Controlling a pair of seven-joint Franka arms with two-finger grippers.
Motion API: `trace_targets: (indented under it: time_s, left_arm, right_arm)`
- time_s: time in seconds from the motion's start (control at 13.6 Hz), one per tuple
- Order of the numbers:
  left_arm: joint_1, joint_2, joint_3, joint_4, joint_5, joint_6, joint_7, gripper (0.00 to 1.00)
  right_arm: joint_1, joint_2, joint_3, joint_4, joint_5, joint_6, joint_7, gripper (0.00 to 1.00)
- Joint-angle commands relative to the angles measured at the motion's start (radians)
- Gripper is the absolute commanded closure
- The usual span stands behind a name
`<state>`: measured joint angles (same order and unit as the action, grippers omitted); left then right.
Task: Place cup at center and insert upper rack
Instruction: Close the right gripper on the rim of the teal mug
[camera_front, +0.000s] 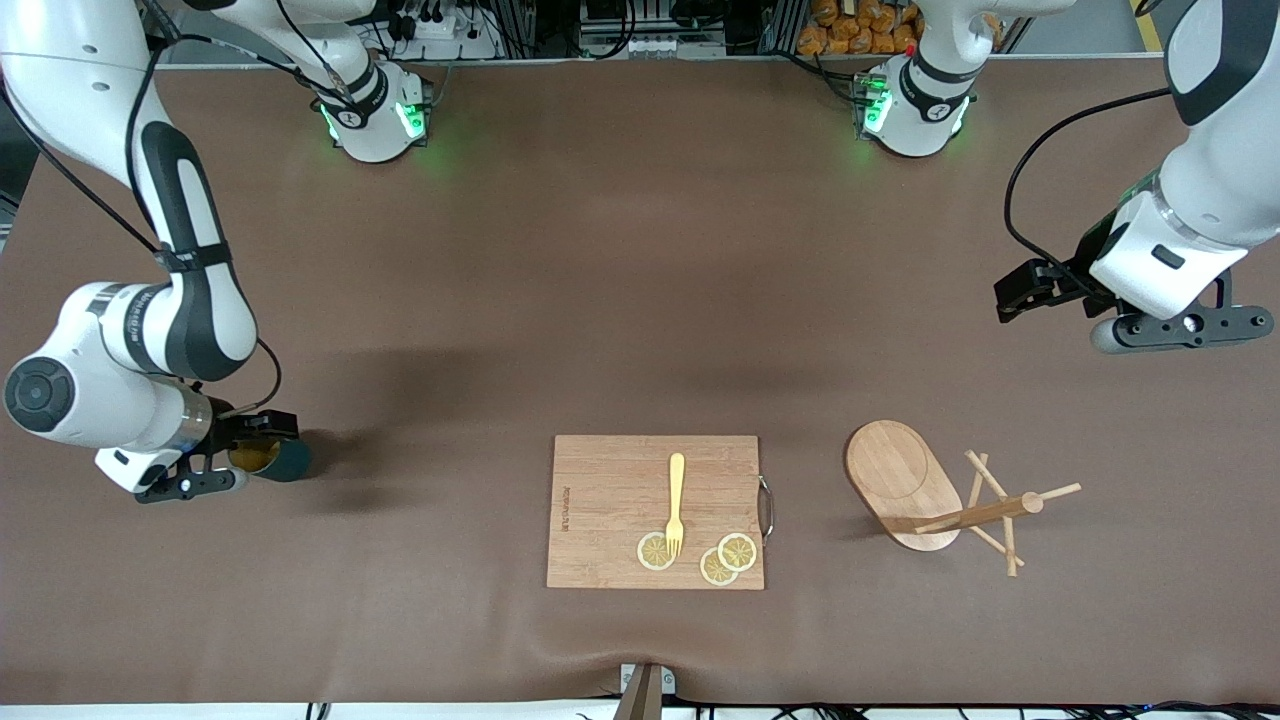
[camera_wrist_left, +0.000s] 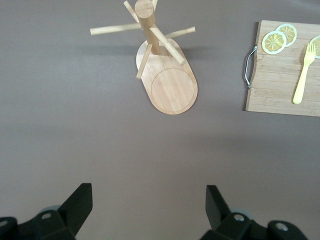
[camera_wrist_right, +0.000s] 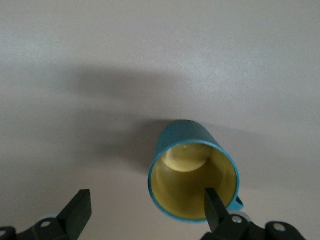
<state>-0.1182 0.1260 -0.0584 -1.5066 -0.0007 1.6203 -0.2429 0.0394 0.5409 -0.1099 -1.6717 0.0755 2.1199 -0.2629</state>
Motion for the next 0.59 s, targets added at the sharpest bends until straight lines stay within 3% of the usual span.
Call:
trace_targets:
  time_s: [0.0,0.15,0.29,0.52]
  left_arm:
    - [-0.003,0.009,-0.003,0.006,0.008,0.01,-0.022,0.0]
    - [-0.003,0.009,-0.003,0.005,0.008,0.012,-0.022,0.0]
    - [-0.003,0.009,-0.003,0.005,0.01,0.012,-0.024,0.0]
    - [-0.002,0.009,-0.003,0.005,0.008,0.012,-0.024,0.0]
  right_arm:
    - [-0.009,0.042,0.007,0.013,0.018,0.05,-0.018,0.0]
    - [-0.009,0.05,0.007,0.013,0.018,0.051,-0.016,0.0]
    - [-0.009,0.063,0.007,0.013,0.017,0.051,-0.016,0.24]
    - [-0.007,0.063,0.007,0.015,0.017,0.04,-0.056,0.81]
